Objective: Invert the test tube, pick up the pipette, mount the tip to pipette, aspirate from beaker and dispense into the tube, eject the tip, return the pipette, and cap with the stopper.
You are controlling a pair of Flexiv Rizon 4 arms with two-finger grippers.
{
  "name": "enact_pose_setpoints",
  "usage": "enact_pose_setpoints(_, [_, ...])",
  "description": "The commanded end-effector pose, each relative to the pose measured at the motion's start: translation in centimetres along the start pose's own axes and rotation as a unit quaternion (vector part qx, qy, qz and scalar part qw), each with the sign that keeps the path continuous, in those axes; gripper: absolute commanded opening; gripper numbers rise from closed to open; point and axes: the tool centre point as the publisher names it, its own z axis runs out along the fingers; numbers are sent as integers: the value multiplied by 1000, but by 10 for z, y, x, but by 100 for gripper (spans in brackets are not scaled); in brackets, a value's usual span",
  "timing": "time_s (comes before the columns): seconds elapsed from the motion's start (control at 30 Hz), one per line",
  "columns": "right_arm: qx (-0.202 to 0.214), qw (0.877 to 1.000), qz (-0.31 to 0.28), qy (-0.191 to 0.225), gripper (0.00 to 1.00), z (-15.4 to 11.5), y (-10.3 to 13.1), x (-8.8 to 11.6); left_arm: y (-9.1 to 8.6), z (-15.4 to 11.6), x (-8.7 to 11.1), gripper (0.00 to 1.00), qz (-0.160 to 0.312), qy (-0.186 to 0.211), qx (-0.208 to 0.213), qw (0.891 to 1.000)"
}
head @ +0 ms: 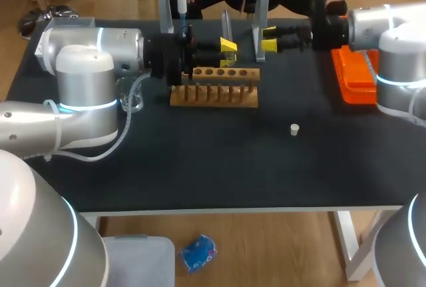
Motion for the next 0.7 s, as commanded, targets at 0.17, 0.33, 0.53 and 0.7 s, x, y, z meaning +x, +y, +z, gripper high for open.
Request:
enact_pose_setpoints(0.17, [32,991,-133,-12,100,-3,-8,2,0,0,-1,0,0,1,1,1000])
enact_pose_setpoints(0.33, [32,991,-133,-12,100,-3,-8,2,0,0,-1,0,0,1,1,1000])
enact_pose_setpoints(0.53, [35,990,-137,-1,100,-2,-20,-2,0,0,-1,0,0,1,1,1000])
enact_pose_setpoints(0.7, [36,989,-142,-5,100,-5,-28,-9,0,0,-1,0,0,1,1,1000])
